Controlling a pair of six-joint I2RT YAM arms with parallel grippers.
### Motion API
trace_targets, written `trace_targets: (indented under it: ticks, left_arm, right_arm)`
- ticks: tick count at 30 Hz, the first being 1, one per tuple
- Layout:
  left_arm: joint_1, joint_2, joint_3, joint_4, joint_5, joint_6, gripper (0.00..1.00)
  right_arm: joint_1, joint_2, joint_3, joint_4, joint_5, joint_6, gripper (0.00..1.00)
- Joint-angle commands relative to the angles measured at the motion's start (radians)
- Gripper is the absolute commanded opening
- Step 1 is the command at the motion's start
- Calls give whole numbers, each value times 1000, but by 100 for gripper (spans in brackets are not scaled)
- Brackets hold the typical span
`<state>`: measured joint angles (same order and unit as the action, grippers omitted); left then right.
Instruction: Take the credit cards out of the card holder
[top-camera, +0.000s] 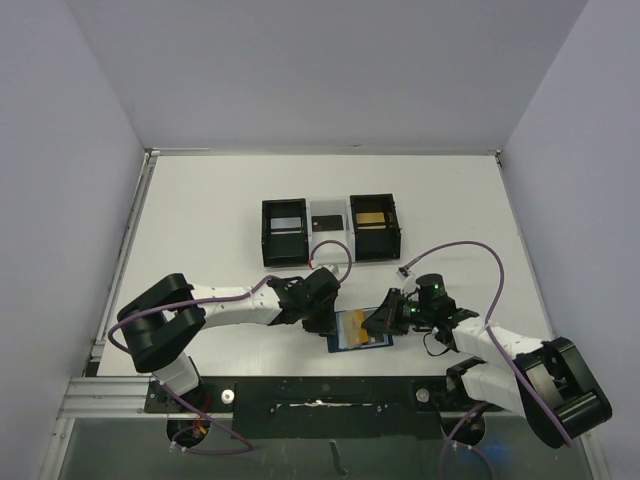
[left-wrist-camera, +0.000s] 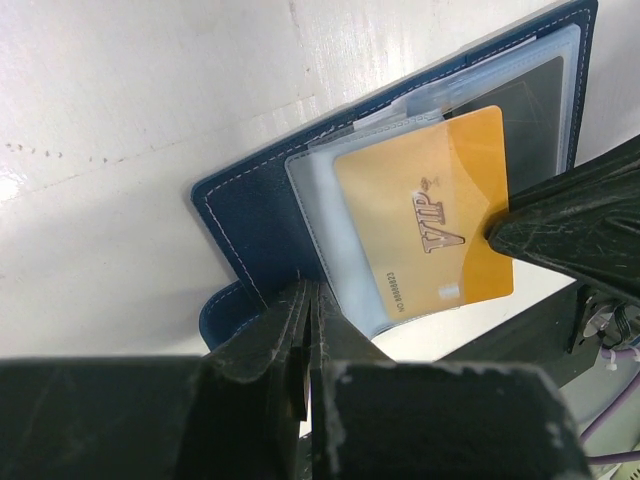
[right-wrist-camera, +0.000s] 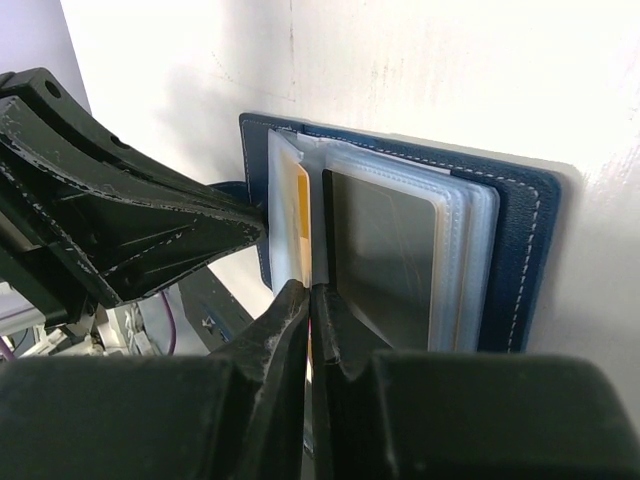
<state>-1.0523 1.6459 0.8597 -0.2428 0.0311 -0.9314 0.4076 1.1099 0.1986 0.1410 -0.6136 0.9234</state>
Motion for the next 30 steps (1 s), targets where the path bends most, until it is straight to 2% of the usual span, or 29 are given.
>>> trace_targets:
  ticks: [1, 8, 15, 19, 22, 26, 30]
  left_arm:
    - [-8, -1, -9, -52, -37, 21, 0]
    - [-10, -64, 43, -96, -99, 35, 1]
    - [-11, -116, 141, -80, -106, 80, 23]
    - [-11, -100, 132, 70, 26, 115, 29]
    - [-12, -34, 143, 88, 100, 119, 25]
    - [-12, 32, 151, 3, 37, 91, 8]
    - [-12, 63, 111, 15, 25, 68, 2]
  right_arm:
    - [-20, -6, 0, -16, -9, -35, 3]
    - [-33, -62, 15, -97, 52, -47, 3]
    - [-35, -64, -6, -87, 55, -26, 3]
    - [-33, -75, -10, -84, 66, -12, 4]
    - [-34, -83, -9, -84, 66, -8, 4]
    - [-34, -95, -10, -89, 67, -2, 5]
    - [-34, -98, -17, -82, 61, 0, 6]
